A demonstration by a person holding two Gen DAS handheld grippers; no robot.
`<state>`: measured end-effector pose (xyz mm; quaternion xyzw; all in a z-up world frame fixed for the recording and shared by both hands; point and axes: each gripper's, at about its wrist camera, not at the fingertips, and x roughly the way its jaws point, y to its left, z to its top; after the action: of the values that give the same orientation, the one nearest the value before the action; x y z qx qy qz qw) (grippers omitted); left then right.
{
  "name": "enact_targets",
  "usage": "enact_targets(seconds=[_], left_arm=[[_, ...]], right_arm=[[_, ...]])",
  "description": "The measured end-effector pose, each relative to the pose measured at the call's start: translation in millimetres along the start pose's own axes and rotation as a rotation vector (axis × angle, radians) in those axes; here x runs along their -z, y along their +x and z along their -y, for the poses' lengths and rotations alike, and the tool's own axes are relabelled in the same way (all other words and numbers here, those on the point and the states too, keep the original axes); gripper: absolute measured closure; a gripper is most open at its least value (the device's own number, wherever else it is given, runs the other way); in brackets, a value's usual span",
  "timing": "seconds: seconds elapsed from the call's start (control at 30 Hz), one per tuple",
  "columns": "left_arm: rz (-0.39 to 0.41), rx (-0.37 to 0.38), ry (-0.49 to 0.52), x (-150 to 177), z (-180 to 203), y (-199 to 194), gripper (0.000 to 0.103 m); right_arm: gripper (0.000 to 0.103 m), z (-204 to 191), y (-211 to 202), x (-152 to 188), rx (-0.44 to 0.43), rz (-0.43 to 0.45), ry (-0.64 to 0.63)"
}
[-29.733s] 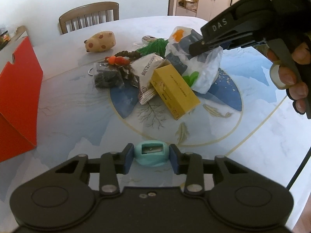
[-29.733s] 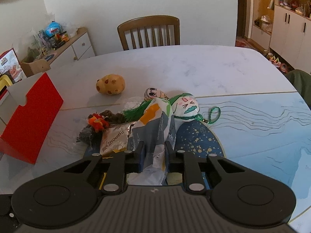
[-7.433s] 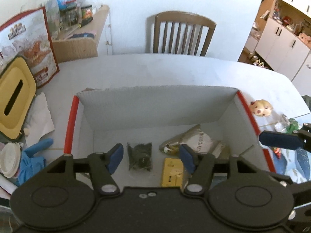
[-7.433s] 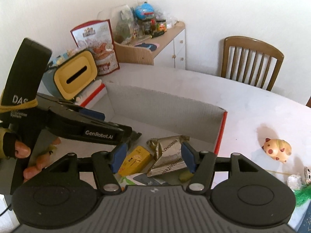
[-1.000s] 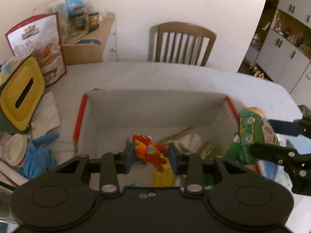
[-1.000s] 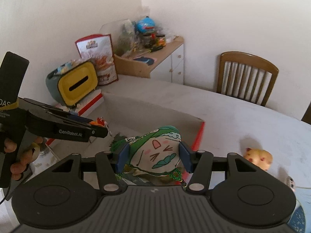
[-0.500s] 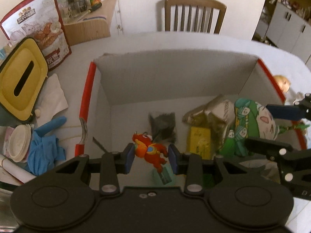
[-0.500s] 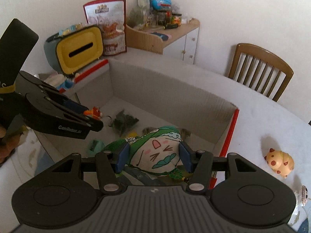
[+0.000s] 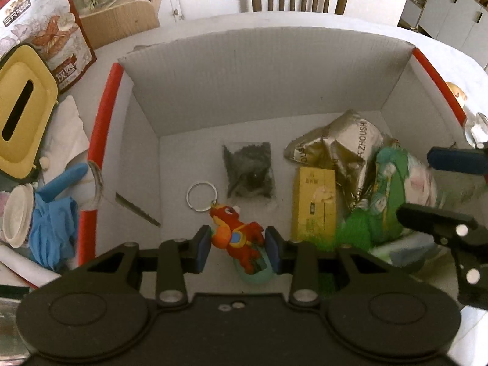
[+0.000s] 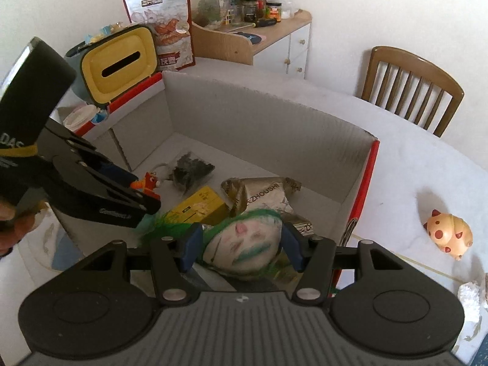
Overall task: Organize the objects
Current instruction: 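Lower and release the rooster toy with the left tool while the right tool drops the doll inside, then move both tools back from the box toward the remaining items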
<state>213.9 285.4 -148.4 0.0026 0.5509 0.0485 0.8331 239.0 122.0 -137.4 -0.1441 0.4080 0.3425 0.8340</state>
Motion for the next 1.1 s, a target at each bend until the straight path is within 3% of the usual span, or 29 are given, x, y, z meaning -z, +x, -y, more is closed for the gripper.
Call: enact_targets(seconds=[0.2,0.27,0.47,0.6,1.1], left_arm=[[0.0,-0.015,-0.016,1.0,1.4,-2.2,0.059],[0.009,-0.02,-0.021,1.6,2.5,-4.3,0.054],[0.031,-0.013,-0.023,0.4,4.1,-9.7,0.052],[0.055,-0.013,-0.027,0.2,7.4,-17.7,0.043],[0.163,-0.004,-0.044,2.8,23.3,-59.9,0.038]], right_arm=[[0.039,1.8,-7.8,0.5,-0.004,0.015,0.012],[0.039,3.3,-10.9,0.5,-0.008,0.018,0.013],[0.039,6.4,-25.0,-0.9,-0.016,0.038,0.028],[0.038,8.6,-39.8,-2.6,-0.027,0.062,0.036],[0.03,26.4,-96.5,-0.5,-0.038,0.154,0.081]])
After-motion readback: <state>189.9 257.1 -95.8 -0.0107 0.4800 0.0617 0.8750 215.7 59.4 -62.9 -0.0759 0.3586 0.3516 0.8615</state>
